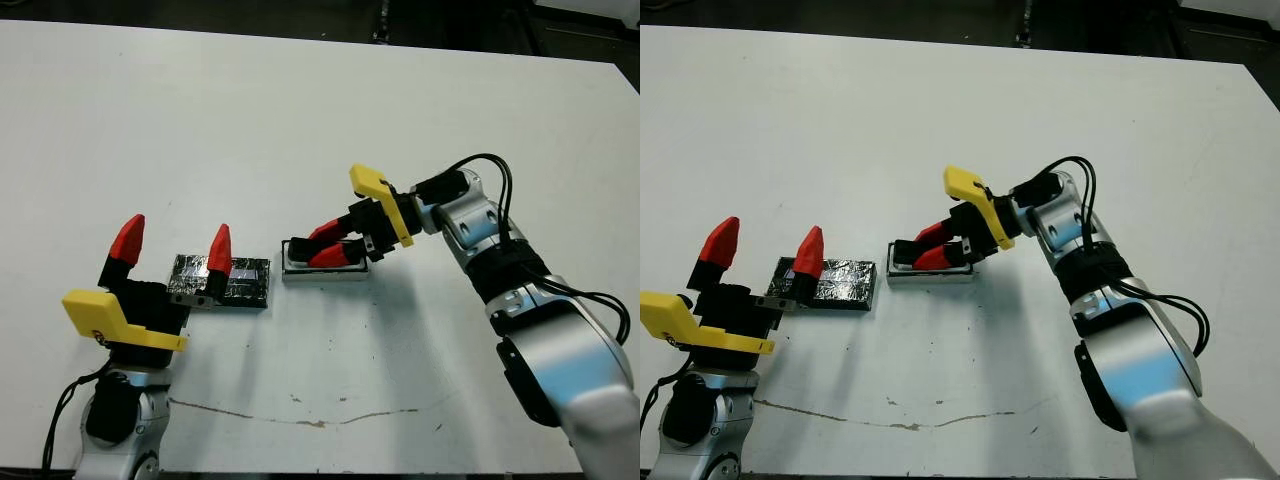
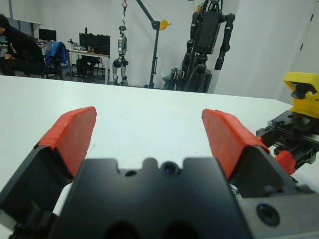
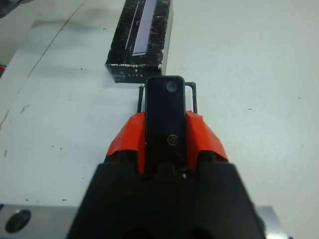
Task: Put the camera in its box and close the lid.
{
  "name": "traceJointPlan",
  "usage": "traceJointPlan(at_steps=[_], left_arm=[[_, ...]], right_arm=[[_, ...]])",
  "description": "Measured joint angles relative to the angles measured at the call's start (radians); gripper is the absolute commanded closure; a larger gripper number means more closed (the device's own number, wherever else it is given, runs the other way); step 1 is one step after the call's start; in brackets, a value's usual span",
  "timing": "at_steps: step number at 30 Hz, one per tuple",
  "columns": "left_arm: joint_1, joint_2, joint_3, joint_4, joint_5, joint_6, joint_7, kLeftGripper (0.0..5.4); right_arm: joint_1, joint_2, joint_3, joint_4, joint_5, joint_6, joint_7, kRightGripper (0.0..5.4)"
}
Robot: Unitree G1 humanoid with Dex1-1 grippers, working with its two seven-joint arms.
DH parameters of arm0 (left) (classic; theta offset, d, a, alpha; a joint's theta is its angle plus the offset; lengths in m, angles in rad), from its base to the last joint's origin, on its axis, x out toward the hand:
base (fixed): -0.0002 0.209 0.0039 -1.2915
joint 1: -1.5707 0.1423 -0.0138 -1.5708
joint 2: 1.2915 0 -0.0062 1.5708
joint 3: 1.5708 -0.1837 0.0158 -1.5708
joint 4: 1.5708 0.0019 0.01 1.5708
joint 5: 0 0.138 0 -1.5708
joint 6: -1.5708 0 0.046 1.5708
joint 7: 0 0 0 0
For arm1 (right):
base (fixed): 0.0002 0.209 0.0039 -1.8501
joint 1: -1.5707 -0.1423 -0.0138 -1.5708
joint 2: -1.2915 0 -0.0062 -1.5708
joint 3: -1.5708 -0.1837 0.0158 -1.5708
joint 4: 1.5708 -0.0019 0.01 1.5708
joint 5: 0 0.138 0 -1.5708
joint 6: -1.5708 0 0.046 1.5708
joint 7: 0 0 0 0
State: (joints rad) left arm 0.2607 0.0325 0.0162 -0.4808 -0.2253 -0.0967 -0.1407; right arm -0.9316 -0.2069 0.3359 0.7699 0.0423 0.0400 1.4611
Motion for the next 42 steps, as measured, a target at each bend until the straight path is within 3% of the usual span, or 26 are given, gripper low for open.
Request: traceJointPlan(at_steps=[10, 13, 18, 26, 33, 35, 39, 42], left_arm=[[0.0, 0.0, 0.0, -0.001, 0.005, -0.007, 0.001, 0.0], [0.001, 0.0, 0.0, -0.002, 0.0, -0.007, 0.001, 0.0], [0.004, 0.0, 0.0, -0.01, -0.001, 0.0, 0.002, 0.0], [0.009, 0.0, -0.001, -0.01, 0.005, 0.0, 0.005, 0.0], [0.008, 0.0, -0.001, -0.009, -0.001, -0.001, 0.005, 0.0], [0.008, 0.0, -0.001, -0.008, -0.005, -0.001, 0.004, 0.0], [0.007, 0.0, 0.0, -0.007, -0.003, -0.005, 0.002, 0.0], [0.005, 0.003, 0.002, -0.005, 0.0, -0.008, 0.001, 0.0]], right_arm=[[0.001, -0.015, 0.02, -0.017, -0.005, 0.006, 0.01, 3.75], [-0.011, -0.021, 0.039, -0.018, -0.011, 0.003, 0.018, 3.25], [-0.019, -0.049, 0.054, -0.011, -0.029, -0.085, 0.036, 2.51], [-0.012, -0.105, 0.06, -0.098, -0.089, -0.099, 0.009, 1.37], [0.007, -0.159, -0.001, -0.184, -0.046, -0.015, 0.011, 0.32], [0.02, -0.177, -0.027, -0.23, -0.009, 0.041, 0.012, 0.0], [0.085, -0.218, -0.115, -0.367, 0.099, 0.184, 0.002, 0.0], [0.191, -0.258, -0.22, -0.555, 0.18, 0.289, -0.088, 0.0]])
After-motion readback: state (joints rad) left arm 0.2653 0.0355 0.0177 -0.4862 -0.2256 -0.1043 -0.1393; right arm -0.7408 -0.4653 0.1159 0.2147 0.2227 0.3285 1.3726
